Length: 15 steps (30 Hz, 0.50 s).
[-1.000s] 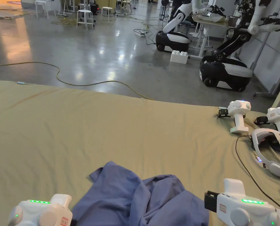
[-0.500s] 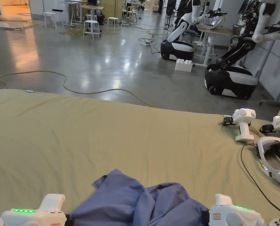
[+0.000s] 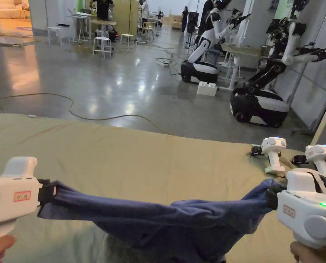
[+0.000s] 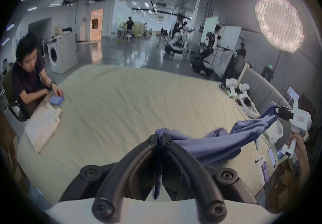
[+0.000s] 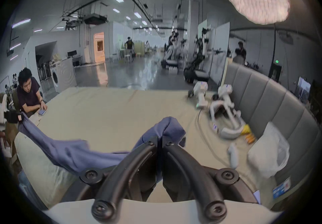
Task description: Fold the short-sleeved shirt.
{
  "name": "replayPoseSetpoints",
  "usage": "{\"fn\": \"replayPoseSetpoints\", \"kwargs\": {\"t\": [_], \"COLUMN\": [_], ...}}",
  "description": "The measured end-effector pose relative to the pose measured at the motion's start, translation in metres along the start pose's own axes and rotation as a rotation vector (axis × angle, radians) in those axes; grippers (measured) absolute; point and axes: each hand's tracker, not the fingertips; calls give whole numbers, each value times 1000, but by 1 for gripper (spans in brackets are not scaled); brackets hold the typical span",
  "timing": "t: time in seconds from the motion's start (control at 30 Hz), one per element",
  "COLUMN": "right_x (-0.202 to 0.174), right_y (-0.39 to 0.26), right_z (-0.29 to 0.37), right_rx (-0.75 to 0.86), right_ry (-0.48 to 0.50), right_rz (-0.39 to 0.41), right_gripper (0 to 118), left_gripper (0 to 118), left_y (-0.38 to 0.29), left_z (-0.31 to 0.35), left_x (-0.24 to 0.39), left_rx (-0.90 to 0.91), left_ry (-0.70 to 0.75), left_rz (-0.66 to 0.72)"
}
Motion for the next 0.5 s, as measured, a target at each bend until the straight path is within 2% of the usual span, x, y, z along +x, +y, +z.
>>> {"fn": "replayPoseSetpoints", "kwargs": {"t": [0.13, 0.27, 0.5], "right_x": [8, -6, -28], "right_y": [51, 98, 171], "right_z": [16, 27, 11], "right_rx": [79, 132, 236], "right_ry": [-2, 2, -44], "right_rz": [-6, 21, 70], "right_gripper": [4, 4, 4], "left_gripper": [5, 5, 5], "left_y": [56, 108, 181], "left_z": [32, 39, 35], "left_x": [-14, -11, -2], "left_rx": [100, 154, 224], "left_ry": [-25, 17, 94], "left_rz": [40, -44, -95]}}
